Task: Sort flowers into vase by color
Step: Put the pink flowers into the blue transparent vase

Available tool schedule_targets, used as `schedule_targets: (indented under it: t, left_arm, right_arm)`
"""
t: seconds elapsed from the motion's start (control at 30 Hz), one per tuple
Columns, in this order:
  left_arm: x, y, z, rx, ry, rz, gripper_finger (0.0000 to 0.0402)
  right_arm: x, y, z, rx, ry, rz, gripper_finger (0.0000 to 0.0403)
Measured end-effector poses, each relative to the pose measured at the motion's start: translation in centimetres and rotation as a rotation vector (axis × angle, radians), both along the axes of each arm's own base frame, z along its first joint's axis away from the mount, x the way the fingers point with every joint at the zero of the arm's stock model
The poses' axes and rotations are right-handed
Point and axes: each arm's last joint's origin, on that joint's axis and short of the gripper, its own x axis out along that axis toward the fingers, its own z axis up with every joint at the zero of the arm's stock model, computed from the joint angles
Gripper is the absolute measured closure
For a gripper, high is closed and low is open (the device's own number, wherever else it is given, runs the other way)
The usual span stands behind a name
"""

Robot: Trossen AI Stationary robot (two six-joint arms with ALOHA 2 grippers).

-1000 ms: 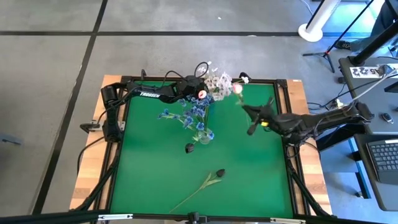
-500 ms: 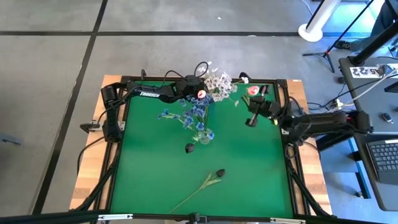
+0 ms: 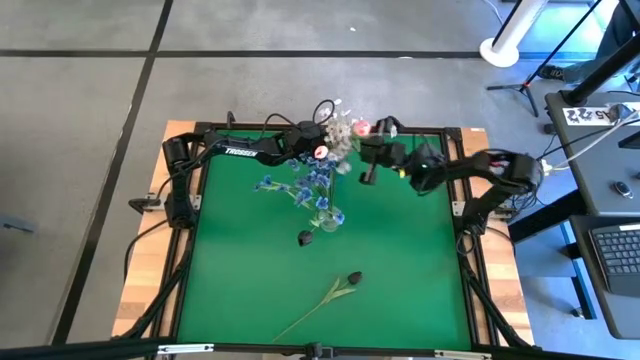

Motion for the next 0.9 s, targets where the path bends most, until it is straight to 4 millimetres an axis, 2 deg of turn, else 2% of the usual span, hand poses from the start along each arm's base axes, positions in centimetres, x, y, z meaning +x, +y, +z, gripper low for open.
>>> schedule_targets:
  t: [0.13, 0.3, 0.47, 0.9]
  left_arm:
    - [0.0, 0.0, 0.0, -0.002, 0.000, 0.000, 0.0249]
    - [0.0, 0.0, 0.0, -0.009, -0.001, -0.013, 0.0249]
    - [-0.1, -0.1, -0.2, -0.021, 0.021, -0.021, 0.0249]
    - [-0.1, -0.1, -0.3, -0.027, 0.027, -0.022, 0.0249]
  right_arm:
    - [1.1, -1.3, -0.7, -0.005, 0.026, -0.034, 0.0403]
    - [0.5, -2.8, -0.6, -0.010, 0.018, -0.084, 0.0403]
    - [-0.1, -3.8, -0.4, -0.020, 0.025, -0.055, 0.0403]
    - [-0.2, -3.8, 0.1, -0.061, 0.014, -0.063, 0.0403]
